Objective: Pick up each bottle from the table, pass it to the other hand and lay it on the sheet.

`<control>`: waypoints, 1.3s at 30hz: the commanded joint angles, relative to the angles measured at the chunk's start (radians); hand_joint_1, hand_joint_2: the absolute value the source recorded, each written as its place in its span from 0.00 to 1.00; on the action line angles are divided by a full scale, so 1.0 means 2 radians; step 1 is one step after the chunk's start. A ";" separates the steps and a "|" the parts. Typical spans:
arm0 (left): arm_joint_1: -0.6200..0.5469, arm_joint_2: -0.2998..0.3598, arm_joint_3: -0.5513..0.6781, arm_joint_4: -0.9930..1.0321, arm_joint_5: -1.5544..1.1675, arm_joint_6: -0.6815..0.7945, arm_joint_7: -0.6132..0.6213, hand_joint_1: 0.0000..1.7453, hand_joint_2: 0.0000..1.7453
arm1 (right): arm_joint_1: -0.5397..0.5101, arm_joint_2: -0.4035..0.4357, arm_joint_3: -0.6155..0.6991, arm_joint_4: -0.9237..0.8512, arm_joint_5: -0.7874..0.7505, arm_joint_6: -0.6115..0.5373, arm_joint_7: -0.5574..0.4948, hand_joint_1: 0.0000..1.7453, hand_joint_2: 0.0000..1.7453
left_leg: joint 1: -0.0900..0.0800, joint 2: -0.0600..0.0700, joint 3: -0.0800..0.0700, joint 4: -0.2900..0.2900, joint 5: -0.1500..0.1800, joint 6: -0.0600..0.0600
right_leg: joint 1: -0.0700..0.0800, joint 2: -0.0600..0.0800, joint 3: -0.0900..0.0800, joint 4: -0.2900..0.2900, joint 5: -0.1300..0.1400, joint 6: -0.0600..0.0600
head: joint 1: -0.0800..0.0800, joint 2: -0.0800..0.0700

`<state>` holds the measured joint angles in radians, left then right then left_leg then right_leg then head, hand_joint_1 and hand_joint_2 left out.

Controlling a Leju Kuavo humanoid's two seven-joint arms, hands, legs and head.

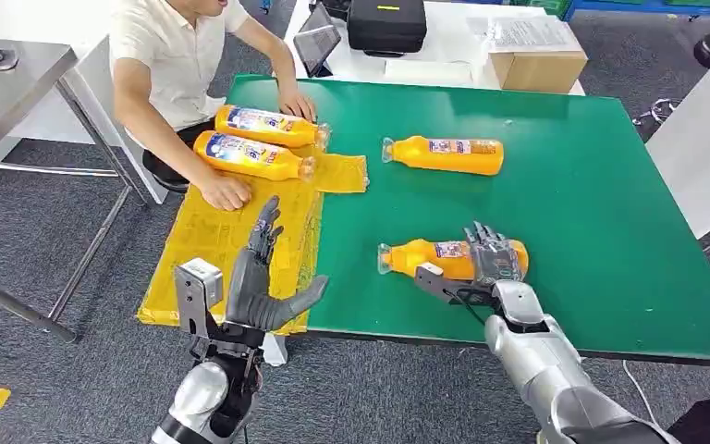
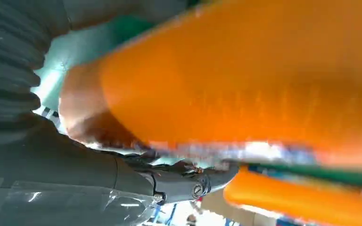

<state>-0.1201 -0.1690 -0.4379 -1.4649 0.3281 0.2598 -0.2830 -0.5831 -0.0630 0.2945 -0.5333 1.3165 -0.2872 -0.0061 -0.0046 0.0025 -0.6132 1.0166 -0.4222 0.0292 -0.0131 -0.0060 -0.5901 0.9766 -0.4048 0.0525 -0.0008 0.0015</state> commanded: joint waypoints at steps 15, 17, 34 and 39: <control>-0.013 0.009 -0.007 0.032 0.025 -0.032 0.014 0.00 1.00 | 0.013 -0.037 0.050 -0.028 -0.231 0.120 -0.111 1.00 1.00 | 0.000 -0.001 0.004 -0.001 0.000 -0.001 | 0.000 -0.001 0.004 -0.001 0.000 0.000 | 0.000 0.000; -0.010 0.005 0.000 0.031 0.027 -0.023 0.006 0.00 1.00 | 0.028 -0.020 0.024 -0.054 -0.288 0.122 -0.143 1.00 1.00 | 0.001 -0.001 0.004 -0.001 0.000 -0.001 | 0.001 -0.001 0.004 -0.001 0.000 0.000 | 0.000 0.000; 0.028 0.003 -0.028 0.093 0.176 -0.054 0.030 0.00 1.00 | 0.070 0.048 0.160 -0.288 -0.372 0.025 -0.147 1.00 1.00 | 0.000 0.002 -0.002 0.000 0.000 -0.001 | 0.000 0.002 -0.003 0.001 0.000 0.000 | 0.000 0.000; 0.015 0.003 -0.023 0.098 0.180 -0.056 0.032 0.00 1.00 | 0.076 0.057 0.182 -0.269 -0.382 0.026 -0.153 1.00 1.00 | 0.000 0.000 -0.002 0.000 0.000 -0.001 | 0.000 0.001 -0.002 0.001 0.000 0.000 | 0.000 0.000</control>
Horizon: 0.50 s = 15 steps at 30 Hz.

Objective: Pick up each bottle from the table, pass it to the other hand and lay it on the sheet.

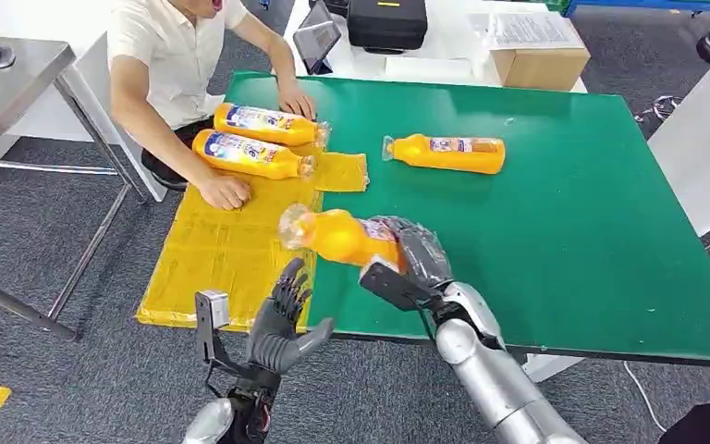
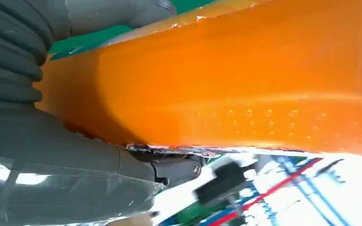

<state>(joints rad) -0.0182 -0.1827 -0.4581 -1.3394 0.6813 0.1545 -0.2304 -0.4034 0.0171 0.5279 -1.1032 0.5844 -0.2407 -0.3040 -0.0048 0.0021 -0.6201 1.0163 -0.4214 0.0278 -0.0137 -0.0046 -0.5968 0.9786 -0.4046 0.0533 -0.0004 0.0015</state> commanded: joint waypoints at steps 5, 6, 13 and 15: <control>-0.036 0.010 -0.013 0.035 0.003 -0.003 0.006 0.00 1.00 | -0.015 0.016 0.067 0.018 -0.019 0.002 -0.006 1.00 1.00 | 0.000 0.000 0.002 -0.001 -0.001 -0.001 | 0.000 0.000 0.001 0.000 -0.001 -0.001 | 0.000 0.000; -0.036 0.010 -0.013 0.035 0.003 -0.003 0.005 0.00 1.00 | -0.016 0.015 0.066 0.018 -0.019 0.002 -0.006 1.00 1.00 | 0.000 0.000 0.002 -0.001 -0.001 -0.001 | 0.000 0.000 0.002 0.000 -0.001 -0.001 | 0.000 0.000; -0.042 -0.002 -0.004 -0.002 -0.048 0.035 -0.055 0.00 1.00 | -0.001 0.026 0.086 0.038 -0.034 0.020 -0.008 1.00 1.00 | 0.001 0.000 0.003 0.000 -0.001 -0.001 | 0.001 0.000 0.003 0.000 -0.001 -0.001 | 0.000 0.000; -0.041 -0.010 0.006 -0.026 -0.068 0.065 -0.072 0.00 1.00 | 0.012 0.032 0.097 0.043 -0.045 0.020 -0.013 1.00 1.00 | 0.001 0.000 0.002 0.000 -0.001 -0.001 | 0.001 0.000 0.002 0.000 -0.001 -0.001 | 0.000 0.000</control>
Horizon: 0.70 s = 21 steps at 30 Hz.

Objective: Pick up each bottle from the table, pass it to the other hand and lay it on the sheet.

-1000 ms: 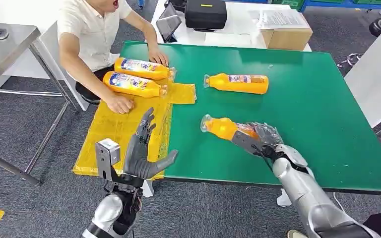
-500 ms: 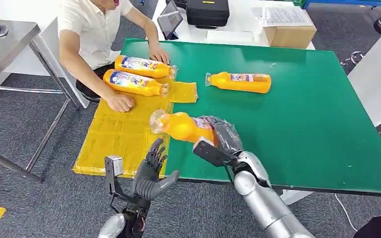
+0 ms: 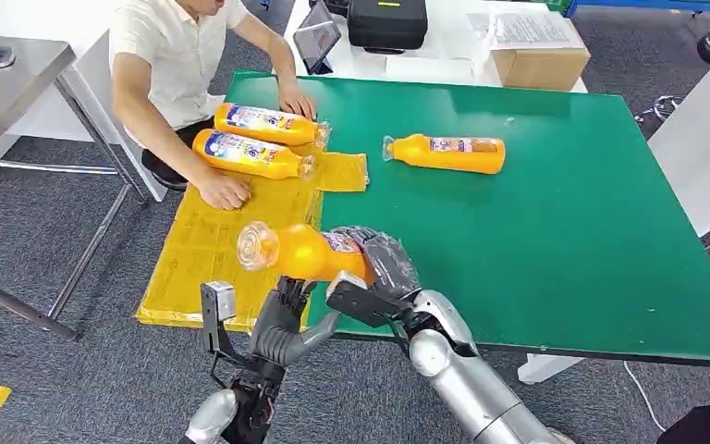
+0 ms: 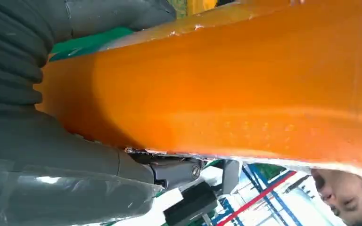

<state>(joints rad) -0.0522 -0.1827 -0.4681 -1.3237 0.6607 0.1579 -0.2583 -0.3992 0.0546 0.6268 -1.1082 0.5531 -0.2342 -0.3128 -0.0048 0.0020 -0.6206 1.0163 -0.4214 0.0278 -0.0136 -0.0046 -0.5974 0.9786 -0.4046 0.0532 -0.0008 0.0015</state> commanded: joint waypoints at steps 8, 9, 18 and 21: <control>-0.025 -0.020 0.041 -0.045 -0.013 0.062 -0.053 0.00 1.00 | 0.024 0.015 0.077 0.020 -0.049 0.024 -0.027 1.00 1.00 | 0.001 0.000 0.002 0.000 -0.001 -0.001 | 0.001 0.000 0.002 0.000 -0.001 -0.001 | 0.000 0.000; -0.026 -0.020 0.041 -0.044 -0.012 0.061 -0.054 0.00 1.00 | 0.023 0.015 0.078 0.019 -0.050 0.025 -0.026 1.00 1.00 | 0.001 0.000 0.001 0.000 -0.001 -0.001 | 0.000 0.000 0.001 0.000 -0.001 -0.001 | 0.000 0.000; -0.037 -0.025 0.046 -0.030 0.023 0.050 -0.048 0.00 1.00 | 0.010 0.016 0.105 0.017 -0.052 0.025 -0.027 1.00 1.00 | 0.000 0.000 0.001 0.000 0.000 -0.001 | 0.000 0.000 0.001 0.000 0.000 -0.001 | 0.000 0.000; -0.044 -0.021 0.035 -0.001 0.029 0.038 -0.043 0.82 1.00 | 0.005 0.018 0.107 0.009 -0.062 0.023 -0.030 1.00 1.00 | 0.001 0.000 0.001 0.000 -0.001 -0.001 | 0.000 0.000 0.001 0.000 -0.001 -0.001 | 0.000 0.000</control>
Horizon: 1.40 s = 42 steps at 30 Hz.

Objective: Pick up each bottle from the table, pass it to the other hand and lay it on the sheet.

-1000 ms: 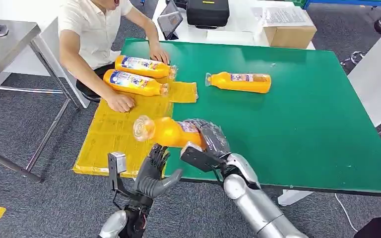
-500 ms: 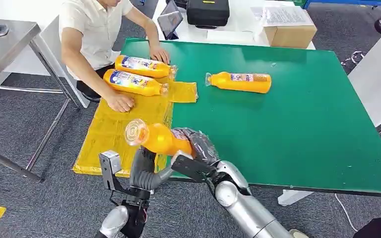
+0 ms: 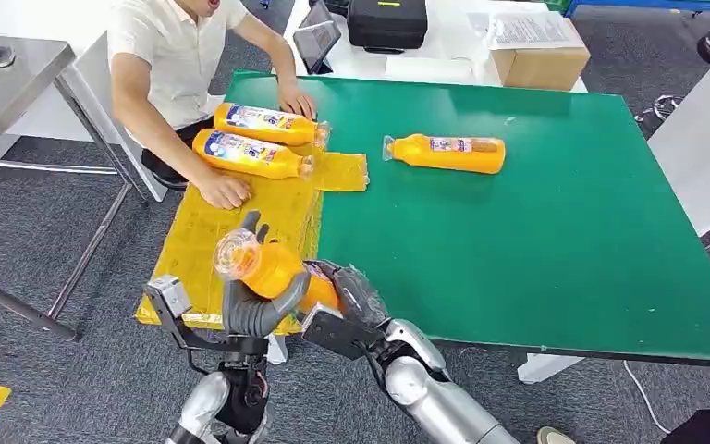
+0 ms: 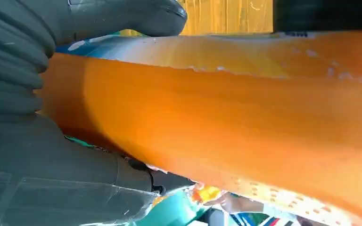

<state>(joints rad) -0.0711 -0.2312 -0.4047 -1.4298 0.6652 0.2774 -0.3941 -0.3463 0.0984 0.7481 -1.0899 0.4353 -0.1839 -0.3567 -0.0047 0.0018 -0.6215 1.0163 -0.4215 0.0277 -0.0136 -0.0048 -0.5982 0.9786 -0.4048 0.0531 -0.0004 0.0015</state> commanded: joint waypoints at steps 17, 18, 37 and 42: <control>-0.041 0.005 0.021 0.020 0.014 -0.014 -0.004 1.00 1.00 | -0.004 -0.004 0.039 -0.054 -0.059 0.010 -0.030 0.00 1.00 | 0.001 0.000 0.002 0.000 -0.001 -0.001 | 0.001 0.000 0.002 0.000 -0.001 -0.001 | 0.000 0.000; -0.041 0.005 0.021 0.020 0.014 -0.014 -0.004 1.00 1.00 | -0.004 -0.004 0.039 -0.054 -0.059 0.010 -0.030 0.00 1.00 | 0.000 0.000 0.001 0.000 -0.001 -0.001 | 0.000 0.001 0.001 0.000 0.000 -0.001 | 0.000 0.000; -0.061 0.058 0.080 0.013 -0.141 0.133 -0.036 1.00 1.00 | 0.157 0.077 -0.200 -0.218 0.067 -0.257 -0.171 0.00 0.00 | 0.001 -0.001 0.002 -0.001 -0.001 -0.001 | 0.000 -0.001 0.002 0.000 -0.001 -0.001 | 0.000 0.000; -0.078 0.068 0.078 0.042 -0.208 0.180 -0.045 1.00 1.00 | 0.167 0.094 -0.237 -0.274 0.079 -0.257 -0.171 0.00 0.00 | 0.001 -0.001 0.001 0.000 -0.001 -0.001 | 0.000 -0.001 0.001 0.000 -0.001 -0.001 | 0.000 0.000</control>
<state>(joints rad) -0.1322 -0.1754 -0.2862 -1.4584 0.4126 0.5160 -0.4638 -0.1065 0.1818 0.5691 -1.3968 0.5496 -0.6935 -0.6881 -0.0042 0.0018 -0.6224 1.0162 -0.4217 0.0273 -0.0131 -0.0049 -0.5999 0.9788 -0.4050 0.0529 -0.0008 0.0015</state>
